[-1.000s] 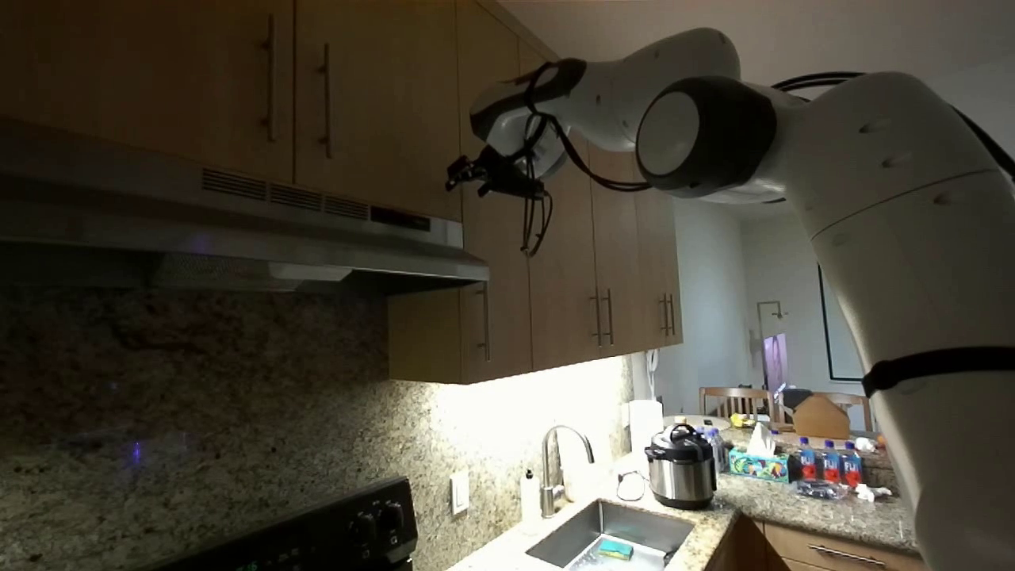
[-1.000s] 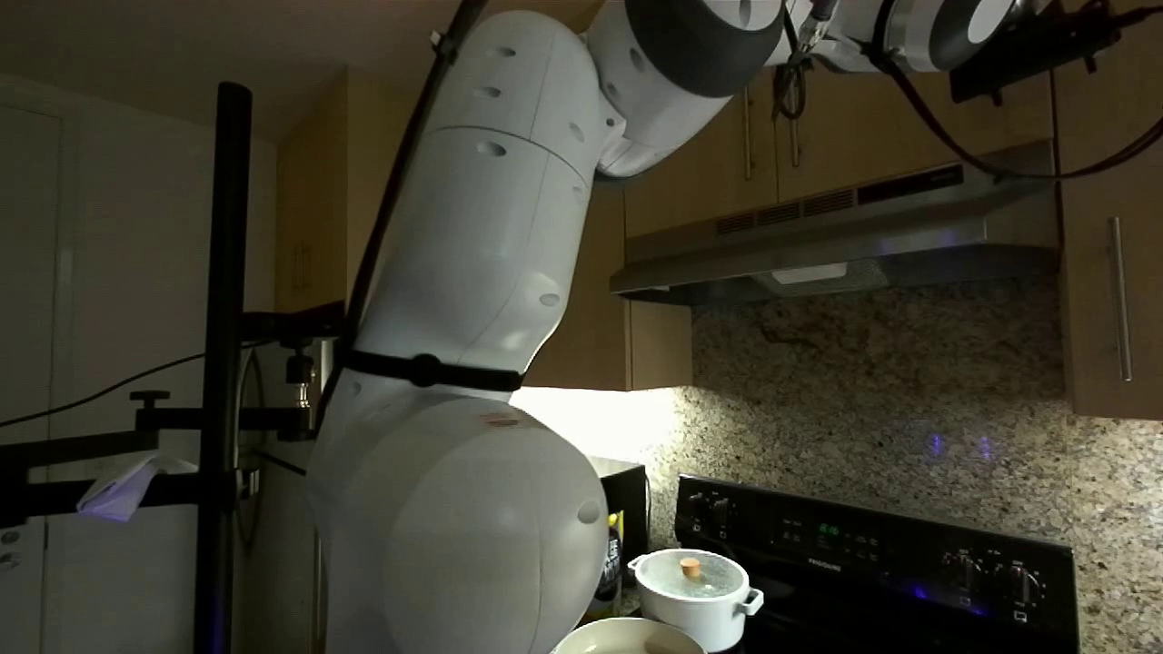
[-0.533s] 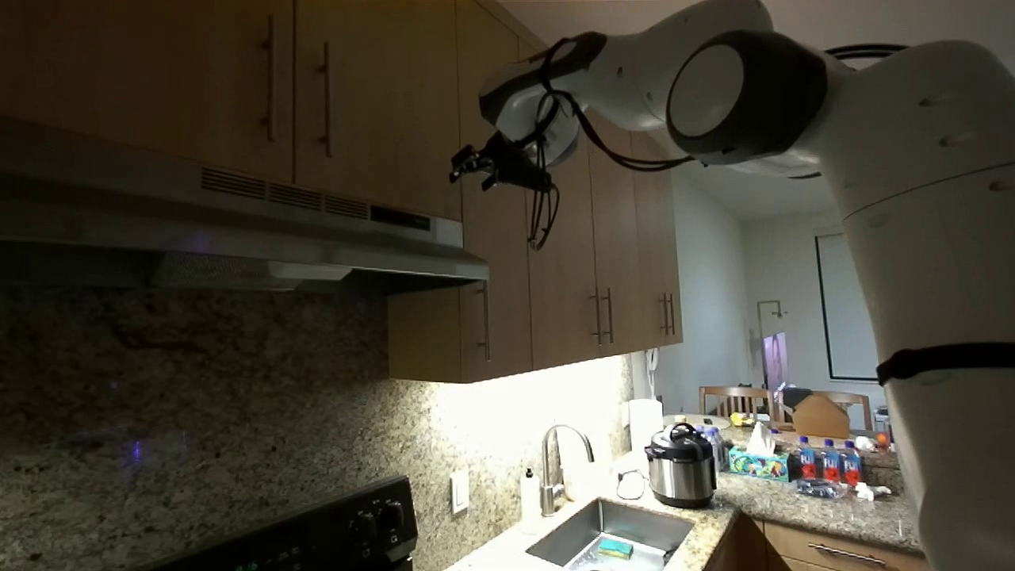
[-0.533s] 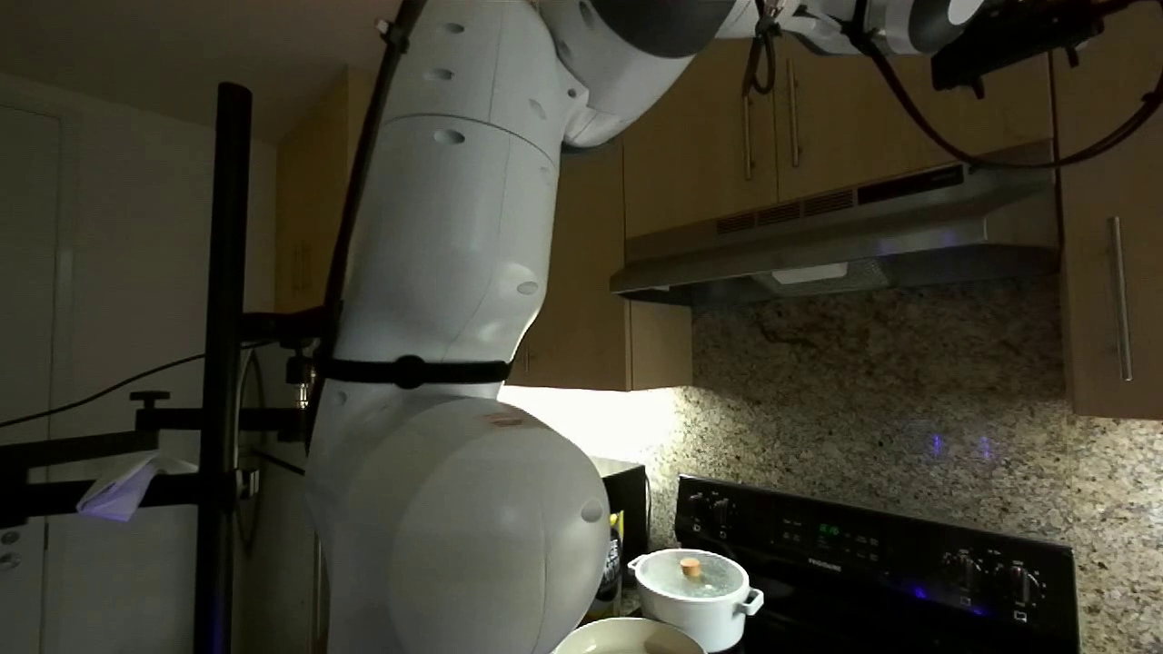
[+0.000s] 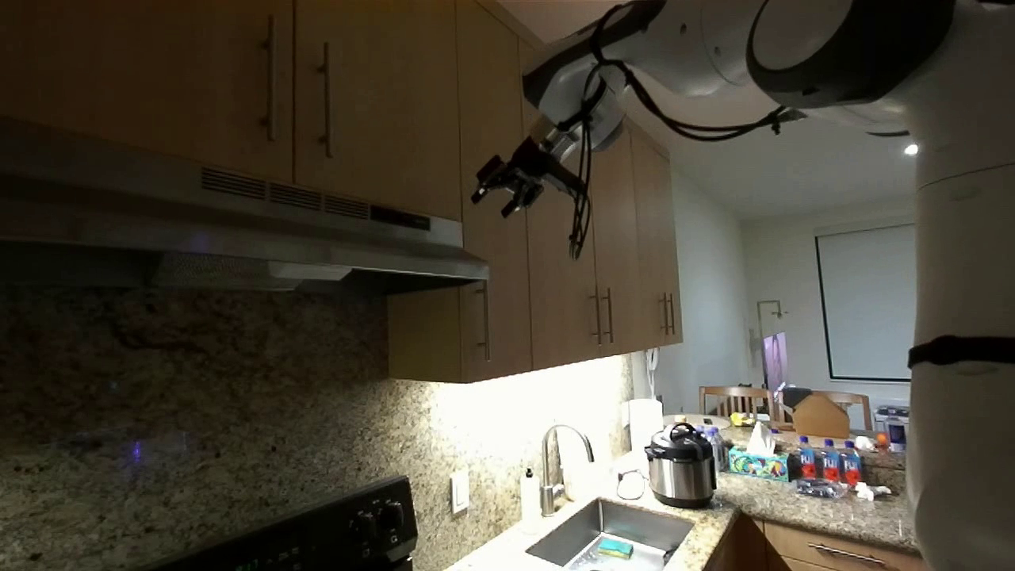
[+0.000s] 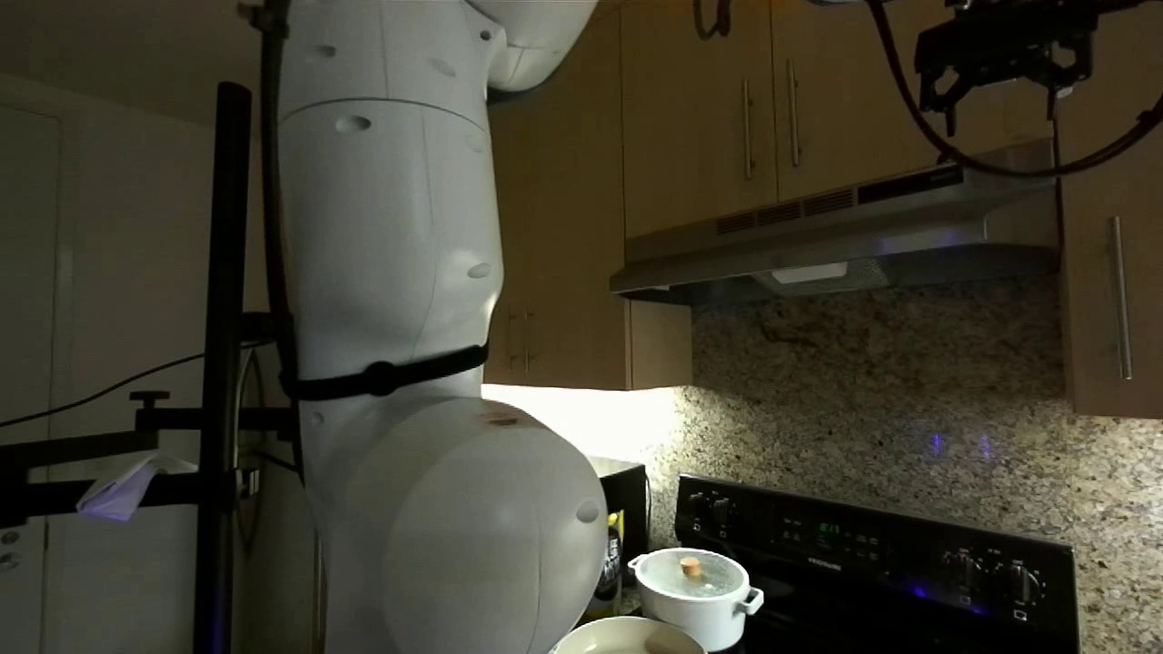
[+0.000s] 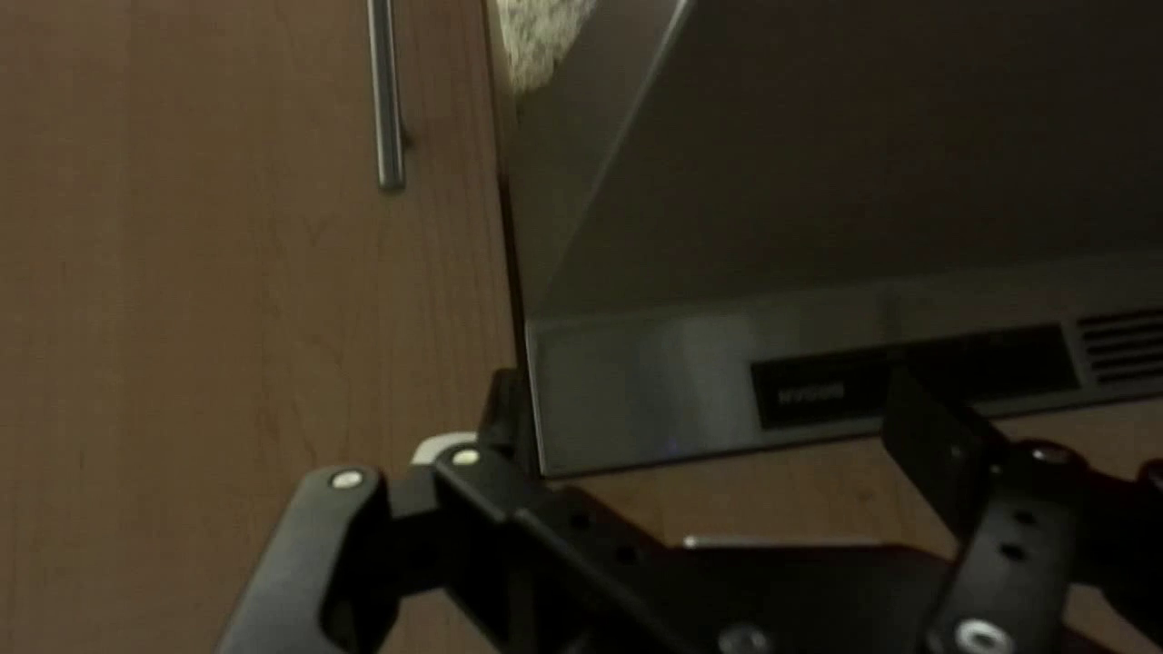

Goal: Switch off the light above the stove

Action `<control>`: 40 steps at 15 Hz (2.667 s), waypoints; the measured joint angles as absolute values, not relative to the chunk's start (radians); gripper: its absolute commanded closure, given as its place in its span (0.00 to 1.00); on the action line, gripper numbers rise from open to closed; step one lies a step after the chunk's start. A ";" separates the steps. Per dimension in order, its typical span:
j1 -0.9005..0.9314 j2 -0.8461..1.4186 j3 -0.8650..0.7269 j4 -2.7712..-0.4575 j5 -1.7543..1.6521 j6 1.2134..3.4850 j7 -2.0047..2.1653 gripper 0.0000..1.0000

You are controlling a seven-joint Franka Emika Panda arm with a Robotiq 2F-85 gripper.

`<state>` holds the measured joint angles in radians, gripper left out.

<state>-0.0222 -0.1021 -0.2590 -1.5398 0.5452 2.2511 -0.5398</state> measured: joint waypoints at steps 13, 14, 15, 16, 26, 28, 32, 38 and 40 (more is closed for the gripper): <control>-0.036 -0.072 -0.250 -1.521 0.633 2.160 -0.554 0.00; -0.036 -0.057 -0.239 -1.506 0.645 2.164 -0.554 0.00; -0.036 -0.047 -0.225 -1.498 0.646 2.173 -0.550 0.00; -0.031 -0.045 -0.214 -1.498 0.645 2.187 -0.538 0.00; -0.011 -0.158 -0.132 -1.692 0.451 2.445 -0.172 0.00; -0.014 -0.225 -0.125 -1.761 0.399 2.472 -0.120 0.00; -0.031 -0.371 -0.126 -1.884 0.318 2.405 -0.066 0.00; -0.038 -0.488 -0.168 -2.025 0.308 2.150 -0.071 0.00; -0.036 -0.495 -0.175 -2.060 0.308 2.097 -0.077 0.00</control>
